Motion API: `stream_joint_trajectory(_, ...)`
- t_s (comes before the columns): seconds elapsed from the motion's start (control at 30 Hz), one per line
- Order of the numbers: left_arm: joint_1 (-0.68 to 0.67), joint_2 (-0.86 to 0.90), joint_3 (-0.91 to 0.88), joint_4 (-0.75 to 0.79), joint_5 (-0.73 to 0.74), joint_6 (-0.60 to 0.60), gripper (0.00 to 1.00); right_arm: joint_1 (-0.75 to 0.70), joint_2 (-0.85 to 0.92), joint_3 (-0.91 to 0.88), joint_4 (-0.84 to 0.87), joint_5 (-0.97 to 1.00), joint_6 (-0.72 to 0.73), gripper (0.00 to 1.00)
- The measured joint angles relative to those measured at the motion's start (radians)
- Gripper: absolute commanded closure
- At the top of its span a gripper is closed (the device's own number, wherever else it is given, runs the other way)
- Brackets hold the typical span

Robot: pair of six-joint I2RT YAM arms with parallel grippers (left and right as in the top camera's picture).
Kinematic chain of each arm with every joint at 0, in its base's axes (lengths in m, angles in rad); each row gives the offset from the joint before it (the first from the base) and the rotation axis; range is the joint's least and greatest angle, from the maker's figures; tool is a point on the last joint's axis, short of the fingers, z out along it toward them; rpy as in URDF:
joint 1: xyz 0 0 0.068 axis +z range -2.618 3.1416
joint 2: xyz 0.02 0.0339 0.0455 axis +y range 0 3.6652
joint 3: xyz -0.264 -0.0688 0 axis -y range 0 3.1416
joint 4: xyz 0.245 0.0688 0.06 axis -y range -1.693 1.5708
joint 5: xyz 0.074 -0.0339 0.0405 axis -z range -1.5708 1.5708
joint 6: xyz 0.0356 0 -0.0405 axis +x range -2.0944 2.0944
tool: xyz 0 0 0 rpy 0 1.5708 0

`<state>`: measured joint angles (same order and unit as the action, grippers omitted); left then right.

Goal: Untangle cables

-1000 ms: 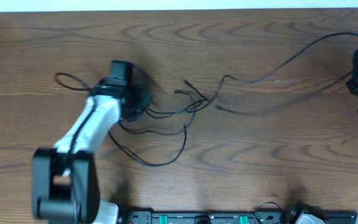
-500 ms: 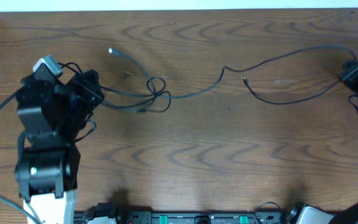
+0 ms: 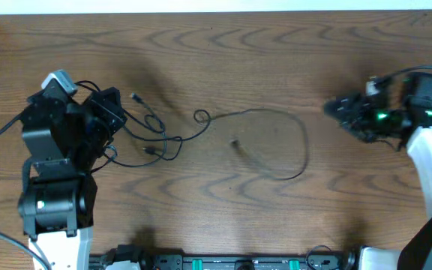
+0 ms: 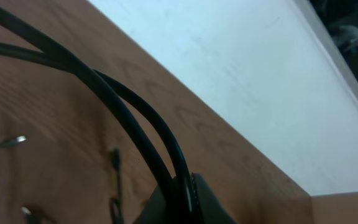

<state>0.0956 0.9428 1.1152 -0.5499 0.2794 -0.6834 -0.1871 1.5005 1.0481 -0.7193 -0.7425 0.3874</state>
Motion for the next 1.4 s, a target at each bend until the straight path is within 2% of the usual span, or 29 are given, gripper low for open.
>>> stream_joint_trajectory(0.17, 0.000, 0.050, 0.000, 0.000, 0.036, -0.005, 0.93, 0.203, 0.000, 0.000, -0.074, -0.045, 0.014, 0.24)
stream_joint_trajectory(0.27, 0.000, 0.064, 0.000, 0.000, 0.066, -0.016, 0.93, 0.332, 0.000, 0.000, -0.042, -0.054, 0.112, 0.14)
stream_joint_trajectory(0.33, 0.000, 0.064, 0.000, 0.000, 0.084, -0.019, 0.93, 0.409, 0.000, -0.001, 0.042, -0.055, 0.206, 0.13)
stream_joint_trajectory(0.53, 0.000, 0.059, 0.000, 0.000, 0.138, -0.023, 0.93, 0.569, 0.001, 0.000, 0.325, -0.011, 0.490, 0.16)
stream_joint_trajectory(0.6, 0.000, 0.055, 0.000, 0.000, 0.161, -0.023, 0.93, 0.619, 0.010, 0.000, 0.367, 0.030, 0.568, 0.21)
stream_joint_trajectory(0.83, 0.000, 0.017, 0.000, 0.000, 0.203, -0.023, 0.93, 0.755, 0.105, 0.000, 0.513, 0.106, 0.775, 0.24)
stream_joint_trajectory(0.9, 0.000, 0.002, 0.000, 0.000, 0.211, -0.023, 0.93, 0.786, 0.134, 0.000, 0.548, 0.114, 0.815, 0.29)
stream_joint_trajectory(0.93, 0.000, -0.008, 0.000, -0.001, 0.213, -0.024, 0.93, 0.798, 0.148, 0.000, 0.562, 0.115, 0.832, 0.39)
stream_joint_trajectory(1.0, 0.000, -0.024, 0.000, -0.001, 0.219, -0.024, 0.93, 0.821, 0.185, 0.000, 0.592, 0.115, 0.870, 0.84)
stream_joint_trajectory(1.03, 0.000, -0.032, 0.000, -0.001, 0.220, -0.024, 0.93, 0.828, 0.204, 0.000, 0.606, 0.118, 0.883, 0.99)
stream_joint_trajectory(1.17, 0.000, -0.062, 0.000, -0.008, 0.229, -0.018, 0.93, 0.833, 0.278, 0.000, 0.626, 0.137, 0.892, 0.99)
stream_joint_trajectory(1.27, 0.000, -0.076, 0.000, -0.035, 0.204, 0.009, 0.93, 0.823, 0.292, 0.000, 0.573, 0.187, 0.825, 0.99)
stream_joint_trajectory(1.4, 0.007, -0.101, -0.001, -0.114, 0.020, 0.022, 0.92, 0.777, 0.283, 0.003, 0.389, 0.319, 0.727, 0.99)
